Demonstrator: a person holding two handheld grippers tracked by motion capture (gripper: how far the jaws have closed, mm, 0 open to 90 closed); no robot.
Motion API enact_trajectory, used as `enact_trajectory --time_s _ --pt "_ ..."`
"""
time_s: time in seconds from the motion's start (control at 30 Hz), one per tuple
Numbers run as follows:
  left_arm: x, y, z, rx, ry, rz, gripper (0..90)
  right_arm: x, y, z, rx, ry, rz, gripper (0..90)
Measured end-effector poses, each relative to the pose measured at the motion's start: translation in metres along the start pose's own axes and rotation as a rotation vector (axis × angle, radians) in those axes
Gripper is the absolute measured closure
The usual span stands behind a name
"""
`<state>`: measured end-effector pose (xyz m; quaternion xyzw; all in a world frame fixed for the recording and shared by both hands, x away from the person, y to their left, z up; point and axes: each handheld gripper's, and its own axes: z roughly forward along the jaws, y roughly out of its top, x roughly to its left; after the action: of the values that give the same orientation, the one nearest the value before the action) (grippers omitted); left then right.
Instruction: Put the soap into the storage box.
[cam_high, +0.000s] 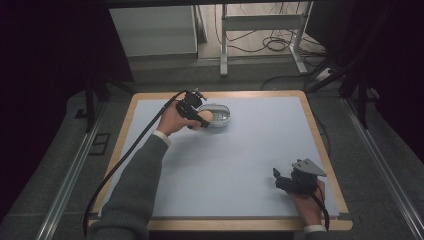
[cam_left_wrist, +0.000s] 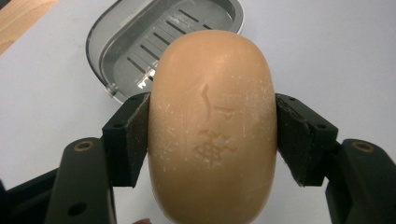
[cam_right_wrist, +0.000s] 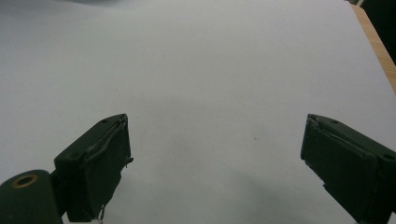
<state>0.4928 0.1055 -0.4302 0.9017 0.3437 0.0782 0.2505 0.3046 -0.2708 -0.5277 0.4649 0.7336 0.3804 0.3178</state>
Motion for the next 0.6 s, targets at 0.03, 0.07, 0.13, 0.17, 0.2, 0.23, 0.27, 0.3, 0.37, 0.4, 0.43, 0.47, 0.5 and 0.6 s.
enact_trajectory --time_s 0.03,0.07,0.13,0.17,0.2,0.23,0.27,0.3,0.37,0.4,0.43,0.47,0.5,0.6 --pt "0.000 0.001 0.001 0.002 -0.001 0.003 32.6 0.000 0.000 0.000 0.000 0.001 -0.001 8.5" --pt "0.000 0.003 0.001 -0.003 0.001 0.007 32.6 0.000 0.000 0.000 0.000 0.001 0.000 8.5" --pt "0.000 0.006 0.003 -0.001 0.002 0.012 32.6 0.000 0.000 0.000 0.000 0.001 0.000 8.5" --pt "0.000 0.007 0.004 -0.001 -0.001 0.012 32.6 0.000 0.000 0.000 -0.002 0.003 0.001 8.5" --pt "0.000 0.008 0.005 0.002 -0.002 0.013 32.6 0.000 0.000 0.000 -0.001 0.002 0.001 8.5" --pt "0.001 0.009 0.006 0.004 -0.002 0.015 32.6 0.000 0.000 0.000 -0.001 0.002 0.001 8.5" --pt "0.001 0.010 0.007 0.008 0.002 0.015 32.6 0.000 0.000 0.000 -0.001 0.003 -0.001 8.5" --pt "0.002 0.012 0.008 0.010 0.001 0.014 32.6 0.000 0.000 0.000 -0.002 0.003 0.000 8.5" --pt "0.002 0.013 0.008 0.012 -0.001 0.013 32.6 0.000 0.000 0.000 -0.003 0.002 0.000 8.5" --pt "0.004 0.015 0.008 0.013 -0.002 0.013 32.6 0.000 0.000 0.000 -0.003 0.003 0.001 8.5" --pt "0.005 0.016 0.008 0.015 -0.001 0.017 32.6 0.000 0.000 0.000 0.001 0.004 0.001 8.4" --pt "0.005 0.017 0.008 0.021 0.000 0.026 32.6 0.000 0.000 0.000 0.002 0.004 0.000 8.5" --pt "0.006 0.019 0.008 0.018 0.002 0.027 32.6 0.000 0.000 0.000 0.004 0.004 0.000 8.5" --pt "0.007 0.022 0.008 0.024 0.006 0.031 32.6 0.000 0.000 0.000 0.006 0.006 0.000 8.5"
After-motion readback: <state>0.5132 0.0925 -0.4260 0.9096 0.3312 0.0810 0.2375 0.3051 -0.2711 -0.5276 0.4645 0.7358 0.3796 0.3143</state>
